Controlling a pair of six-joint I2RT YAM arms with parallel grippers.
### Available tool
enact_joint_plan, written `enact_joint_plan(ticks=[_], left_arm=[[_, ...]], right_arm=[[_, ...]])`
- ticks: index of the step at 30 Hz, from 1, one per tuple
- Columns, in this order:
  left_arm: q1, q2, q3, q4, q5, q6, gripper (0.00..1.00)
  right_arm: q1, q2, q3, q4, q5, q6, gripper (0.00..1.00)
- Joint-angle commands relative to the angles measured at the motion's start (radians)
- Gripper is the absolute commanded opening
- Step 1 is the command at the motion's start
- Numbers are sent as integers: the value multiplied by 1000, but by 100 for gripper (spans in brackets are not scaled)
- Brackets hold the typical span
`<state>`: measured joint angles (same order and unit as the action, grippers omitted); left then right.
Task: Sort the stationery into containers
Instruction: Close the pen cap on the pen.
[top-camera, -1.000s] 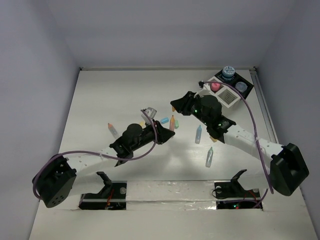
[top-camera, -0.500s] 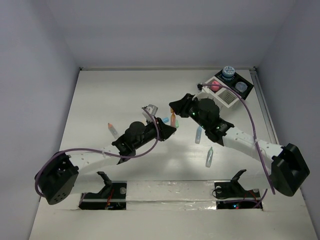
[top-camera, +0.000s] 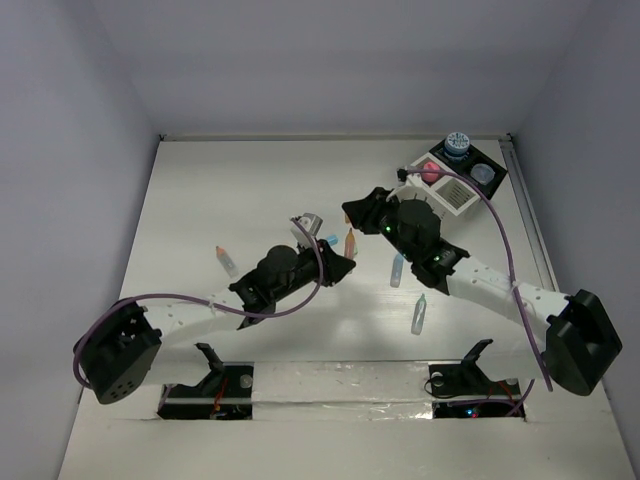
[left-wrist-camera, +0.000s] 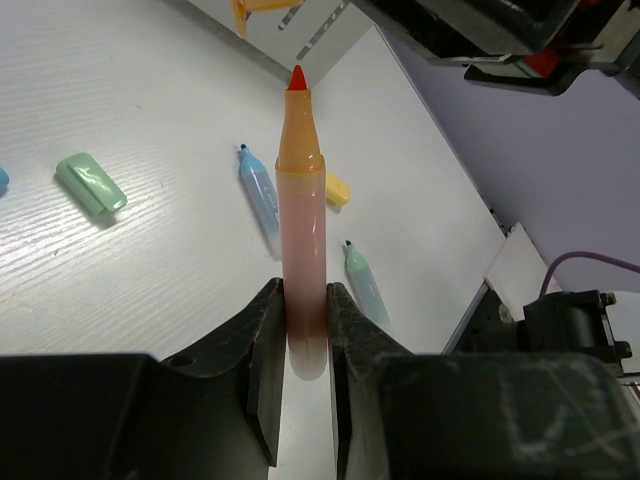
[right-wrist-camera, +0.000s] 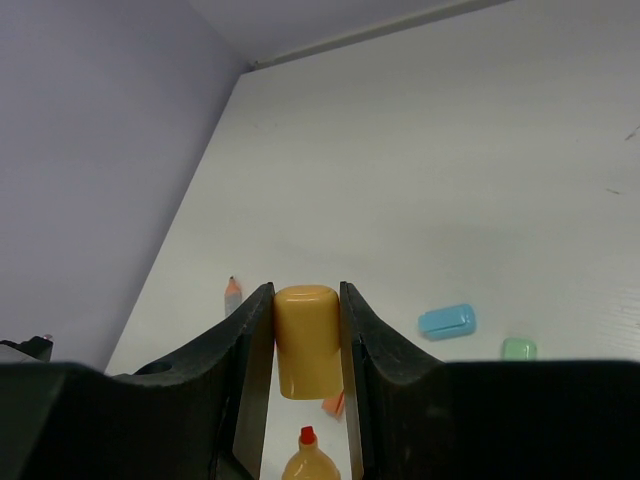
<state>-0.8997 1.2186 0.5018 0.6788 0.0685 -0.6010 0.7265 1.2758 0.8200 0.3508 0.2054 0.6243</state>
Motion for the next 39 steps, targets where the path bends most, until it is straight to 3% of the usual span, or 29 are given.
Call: enact_joint_plan(ticks=[1, 39], left_arm=[[-8, -1, 50, 27, -19, 18, 0], [-18, -31, 92, 4, -128, 33, 0]], right_arm=[[11, -32, -4, 65, 25, -25, 17], [90, -21, -50, 68, 144, -41, 17]])
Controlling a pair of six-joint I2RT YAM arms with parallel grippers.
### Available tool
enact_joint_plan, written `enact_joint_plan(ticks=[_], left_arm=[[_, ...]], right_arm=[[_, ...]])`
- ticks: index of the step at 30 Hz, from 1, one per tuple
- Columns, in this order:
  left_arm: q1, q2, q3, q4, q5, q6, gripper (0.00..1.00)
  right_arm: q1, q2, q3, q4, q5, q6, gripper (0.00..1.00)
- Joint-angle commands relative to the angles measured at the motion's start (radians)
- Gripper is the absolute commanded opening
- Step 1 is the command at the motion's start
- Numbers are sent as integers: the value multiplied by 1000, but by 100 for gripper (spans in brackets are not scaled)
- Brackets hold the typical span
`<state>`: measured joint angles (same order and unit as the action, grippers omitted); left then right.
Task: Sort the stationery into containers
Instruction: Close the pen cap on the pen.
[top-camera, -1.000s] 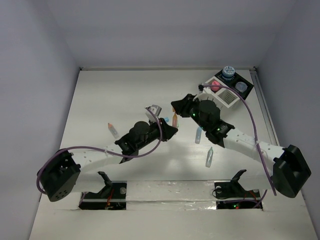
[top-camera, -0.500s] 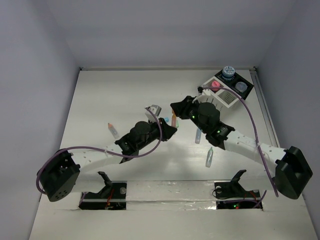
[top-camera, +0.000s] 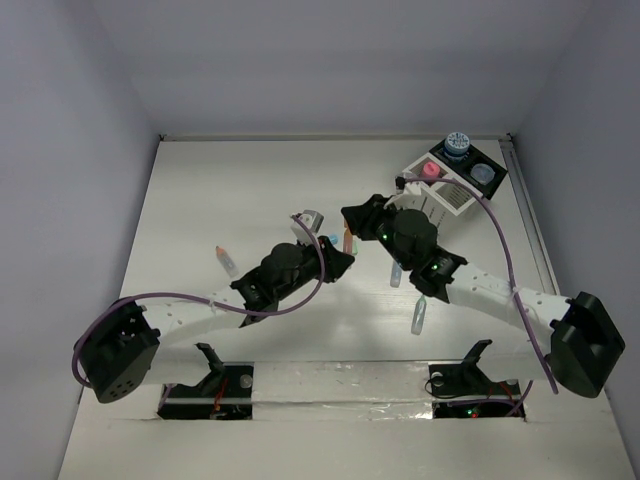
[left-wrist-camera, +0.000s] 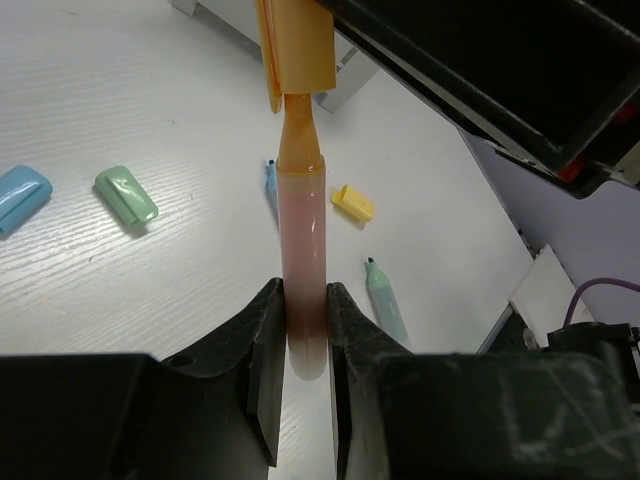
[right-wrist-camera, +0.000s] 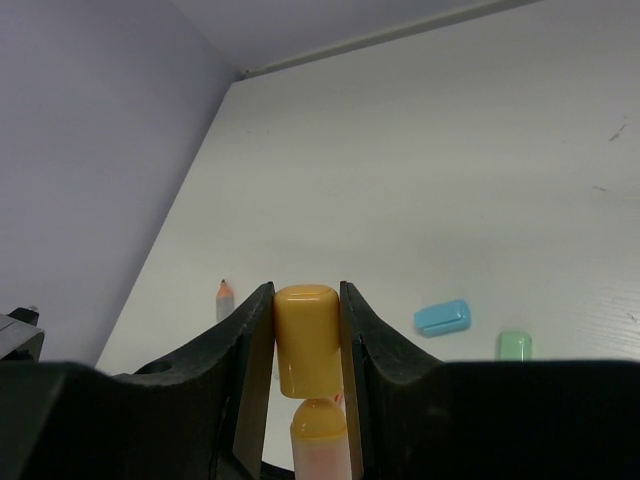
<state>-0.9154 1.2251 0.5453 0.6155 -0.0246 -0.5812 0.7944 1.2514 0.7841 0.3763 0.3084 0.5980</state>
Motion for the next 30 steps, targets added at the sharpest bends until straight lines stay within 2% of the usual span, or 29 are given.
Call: enact_joint_plan(ticks=[1, 12, 17, 26, 29, 30], left_arm=[[-2, -42, 48, 70, -37, 14, 0], [-2, -33, 59, 95, -37, 17, 0], [-2, -50, 48, 130, -21, 15, 0], [-2, -102, 56, 87, -52, 27, 0], [-2, -111, 67, 69, -70, 35, 0], [-2, -111, 73, 58, -80, 37, 0]], right_arm=[[22, 5, -14, 41, 44, -17, 17], [72, 40, -16, 73, 95, -37, 17], [72, 11, -72, 161, 54, -29, 17], [72, -47, -97, 130, -40, 11, 15], [72, -63, -106, 96, -54, 22, 10], [72, -67, -109, 84, -55, 23, 4]])
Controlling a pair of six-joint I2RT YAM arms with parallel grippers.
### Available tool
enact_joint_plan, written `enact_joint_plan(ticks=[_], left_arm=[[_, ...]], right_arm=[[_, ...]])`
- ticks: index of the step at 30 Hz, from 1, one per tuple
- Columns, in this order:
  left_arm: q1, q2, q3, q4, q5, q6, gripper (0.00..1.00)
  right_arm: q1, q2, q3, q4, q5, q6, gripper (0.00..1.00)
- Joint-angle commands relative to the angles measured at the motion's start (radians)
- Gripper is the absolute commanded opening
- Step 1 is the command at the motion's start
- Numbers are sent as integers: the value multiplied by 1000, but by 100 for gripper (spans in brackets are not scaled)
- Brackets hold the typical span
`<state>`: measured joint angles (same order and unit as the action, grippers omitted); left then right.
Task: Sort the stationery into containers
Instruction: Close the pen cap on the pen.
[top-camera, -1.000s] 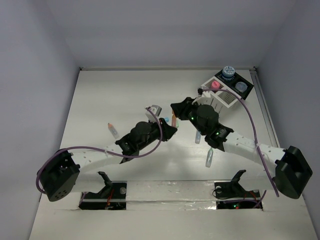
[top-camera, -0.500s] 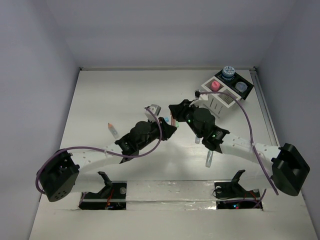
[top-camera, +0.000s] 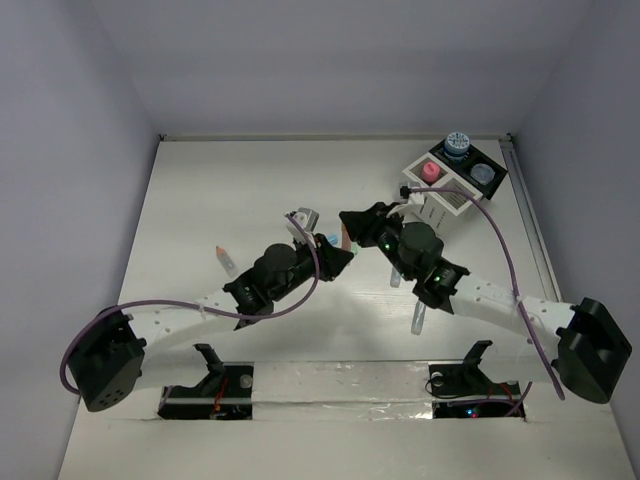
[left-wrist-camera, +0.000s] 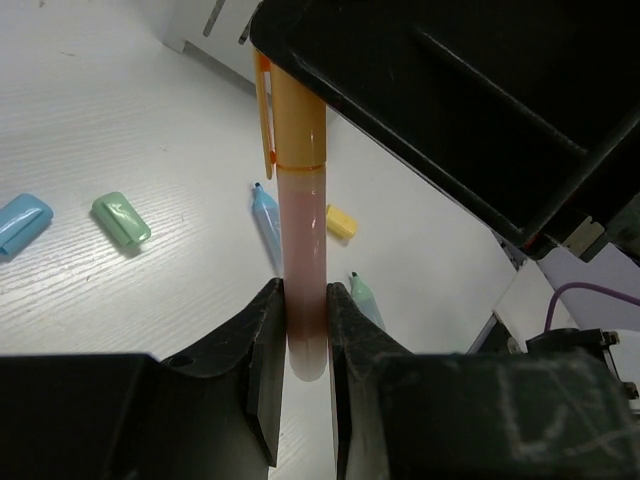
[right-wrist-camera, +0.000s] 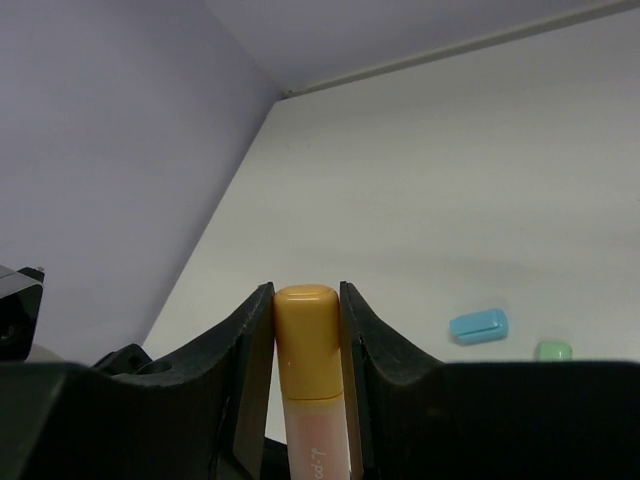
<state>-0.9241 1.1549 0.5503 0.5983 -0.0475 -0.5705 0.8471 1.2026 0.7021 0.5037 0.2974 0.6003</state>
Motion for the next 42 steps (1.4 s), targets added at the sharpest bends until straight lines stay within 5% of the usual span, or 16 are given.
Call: enact_joint_plan(ticks=[1, 11, 22, 42], left_arm=[[7, -40, 76, 58, -64, 32, 0], [7, -6, 212, 9, -149, 138, 0], [116, -3, 345, 31, 6, 133, 0], [229, 31, 526, 28, 92, 147, 0]], right_arm=[[20, -21, -33, -59, -47, 23, 0], [49, -47, -99, -139, -76, 42, 0], [67, -132, -283, -185, -170, 98, 0], [153, -89, -279, -201, -213, 153, 0]])
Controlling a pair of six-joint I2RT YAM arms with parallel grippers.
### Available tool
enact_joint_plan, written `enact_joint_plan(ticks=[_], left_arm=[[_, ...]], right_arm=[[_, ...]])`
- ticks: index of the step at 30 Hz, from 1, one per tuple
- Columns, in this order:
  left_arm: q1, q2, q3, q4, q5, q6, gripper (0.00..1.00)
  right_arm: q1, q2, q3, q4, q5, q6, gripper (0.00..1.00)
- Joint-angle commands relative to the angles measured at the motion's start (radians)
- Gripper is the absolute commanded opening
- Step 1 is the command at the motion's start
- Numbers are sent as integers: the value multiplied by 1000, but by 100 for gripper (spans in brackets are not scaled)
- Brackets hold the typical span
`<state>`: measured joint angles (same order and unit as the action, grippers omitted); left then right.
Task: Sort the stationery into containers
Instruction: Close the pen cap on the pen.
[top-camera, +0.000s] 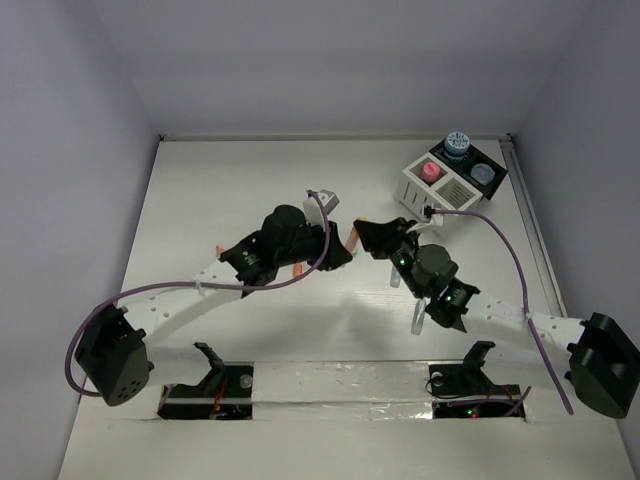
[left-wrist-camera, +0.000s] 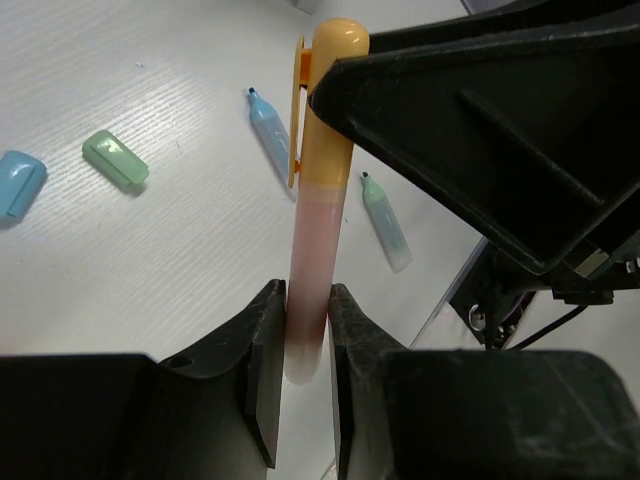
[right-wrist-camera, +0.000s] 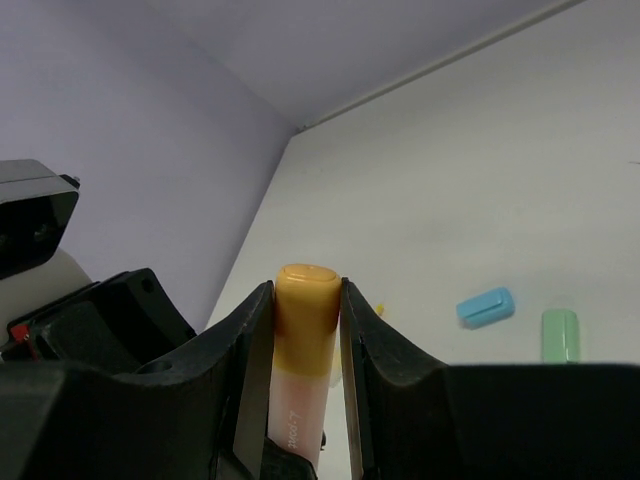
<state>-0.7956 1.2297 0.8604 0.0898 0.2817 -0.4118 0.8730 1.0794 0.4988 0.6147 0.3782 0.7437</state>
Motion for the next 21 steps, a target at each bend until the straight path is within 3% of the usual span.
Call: enact_joint_plan(ticks=[1, 5, 11, 21], left_arm=[[110, -42, 226, 528, -237, -6, 0], [110, -33, 226, 530, -192, -12, 0], [76, -39, 77, 504, -116, -62, 0], [-1, -183, -168, 427, -99, -67, 3]], right_arm=[[136, 34, -78, -317, -292, 9, 0], [136, 14, -63, -342, -256, 6, 0], [136, -10, 62, -388, -98, -55, 0], [57, 36, 260, -401, -88, -162, 0]])
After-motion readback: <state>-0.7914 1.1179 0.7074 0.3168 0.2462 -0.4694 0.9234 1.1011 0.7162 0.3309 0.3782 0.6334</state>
